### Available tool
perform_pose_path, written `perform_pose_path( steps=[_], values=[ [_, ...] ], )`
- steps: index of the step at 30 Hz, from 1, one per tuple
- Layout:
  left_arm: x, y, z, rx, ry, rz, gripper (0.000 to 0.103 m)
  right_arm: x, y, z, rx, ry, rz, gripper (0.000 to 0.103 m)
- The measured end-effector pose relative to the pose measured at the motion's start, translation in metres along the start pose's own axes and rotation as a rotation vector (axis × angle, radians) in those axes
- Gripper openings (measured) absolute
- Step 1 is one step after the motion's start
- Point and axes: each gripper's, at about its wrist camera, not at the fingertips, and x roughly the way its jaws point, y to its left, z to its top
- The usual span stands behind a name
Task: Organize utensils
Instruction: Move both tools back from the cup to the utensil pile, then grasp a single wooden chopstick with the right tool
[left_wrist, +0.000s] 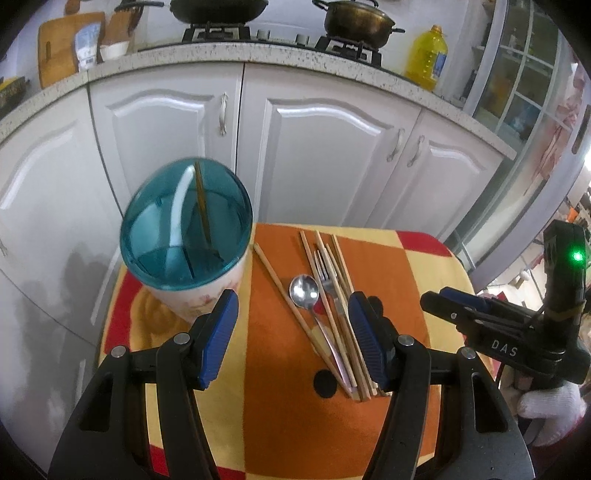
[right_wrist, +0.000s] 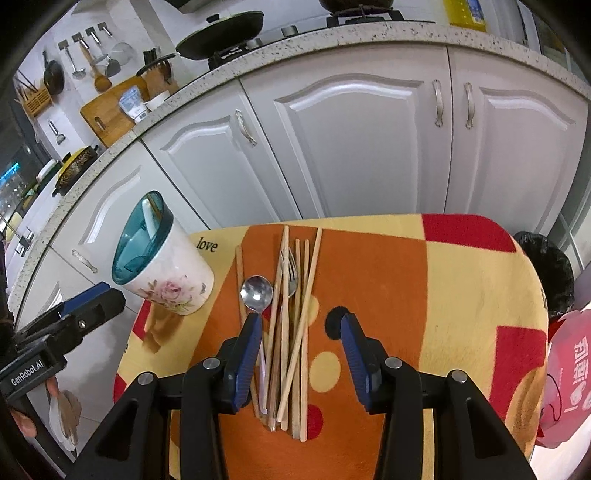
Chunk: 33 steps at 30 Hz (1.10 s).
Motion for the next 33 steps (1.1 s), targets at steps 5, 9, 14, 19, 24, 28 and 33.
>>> perform_pose_path(
  steps=[5, 9, 14, 19, 24, 28, 33],
  values=[
    [0.015, -0.004, -0.008, 0.005, 0.035, 0.004, 0.062, 0.006, -0.005, -0.002, 0.019, 0.013, -0.002, 0.043],
    [0.031, -0.009, -0.014, 0.012, 0.063, 0.01, 0.062, 0.011, -0.005, -0.003, 0.022, 0.027, 0.004, 0.043],
    [0.052, -0.012, -0.02, 0.016, 0.104, 0.008, 0.057, 0.02, -0.008, -0.004, 0.024, 0.044, 0.011, 0.043],
    [0.068, -0.013, -0.023, 0.015, 0.132, 0.006, 0.053, 0.037, -0.011, 0.002, 0.029, 0.061, 0.043, 0.043],
    [0.088, -0.014, -0.026, 0.006, 0.168, 0.005, 0.053, 0.066, -0.016, 0.012, 0.049, 0.098, 0.057, 0.043],
    [0.106, -0.013, -0.029, -0.004, 0.208, 0.006, 0.053, 0.09, -0.014, 0.015, 0.043, 0.138, 0.06, 0.038],
    [0.121, -0.009, -0.029, -0.005, 0.235, 0.014, 0.053, 0.112, -0.012, 0.015, 0.032, 0.181, 0.063, 0.026]
  ],
)
